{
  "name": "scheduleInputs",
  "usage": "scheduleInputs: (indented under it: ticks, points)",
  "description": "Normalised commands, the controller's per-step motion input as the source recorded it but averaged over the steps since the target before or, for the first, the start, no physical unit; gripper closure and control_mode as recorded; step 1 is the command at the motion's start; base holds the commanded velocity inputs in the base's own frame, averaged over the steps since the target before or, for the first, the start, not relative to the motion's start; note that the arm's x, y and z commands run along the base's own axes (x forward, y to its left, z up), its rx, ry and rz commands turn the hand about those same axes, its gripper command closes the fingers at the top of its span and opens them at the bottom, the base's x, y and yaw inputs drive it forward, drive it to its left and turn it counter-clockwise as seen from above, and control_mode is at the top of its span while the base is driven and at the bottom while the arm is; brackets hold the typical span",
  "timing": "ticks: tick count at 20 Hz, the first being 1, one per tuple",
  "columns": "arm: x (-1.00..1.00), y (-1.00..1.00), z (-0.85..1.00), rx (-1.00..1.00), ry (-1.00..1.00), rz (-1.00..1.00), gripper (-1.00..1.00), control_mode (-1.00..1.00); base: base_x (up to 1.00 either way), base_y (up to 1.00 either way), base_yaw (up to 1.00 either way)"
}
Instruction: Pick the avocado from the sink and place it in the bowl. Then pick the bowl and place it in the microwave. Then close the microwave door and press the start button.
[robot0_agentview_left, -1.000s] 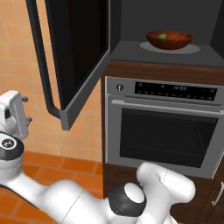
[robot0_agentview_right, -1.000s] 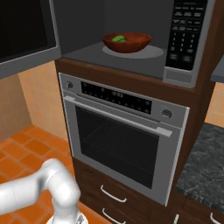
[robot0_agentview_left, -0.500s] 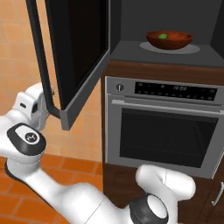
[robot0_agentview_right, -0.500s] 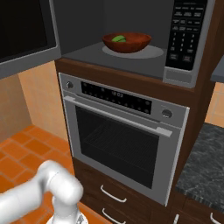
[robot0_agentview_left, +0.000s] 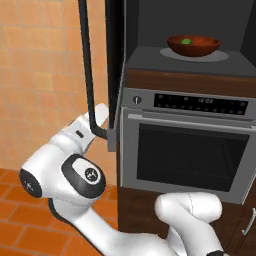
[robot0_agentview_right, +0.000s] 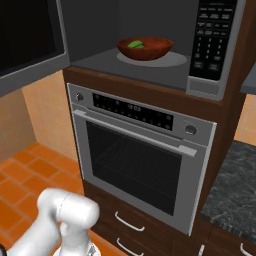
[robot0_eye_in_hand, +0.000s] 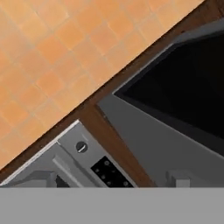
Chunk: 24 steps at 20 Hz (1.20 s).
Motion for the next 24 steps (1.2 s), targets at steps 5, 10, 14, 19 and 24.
scheduleInputs:
  ticks: [5,10,14,19,24]
  points:
    - [-0.71,-1.0,0.3,0.28,-0.28,0.05,-1.0,-1.0,0.0,0.0,0.0]
    - [-0.51,-1.0,0.31,0.28,-0.17,0.0,-1.0,-1.0,0.0,0.0,0.0]
    - [-0.07,-1.0,0.35,0.27,-0.06,0.0,-1.0,-1.0,0.0,0.0,0.0]
    - [0.01,-1.0,0.32,0.25,-0.04,0.0,-1.0,-1.0,0.0,0.0,0.0]
    - [0.43,-0.97,0.19,0.23,0.0,0.0,-1.0,-1.0,0.0,0.0,0.0]
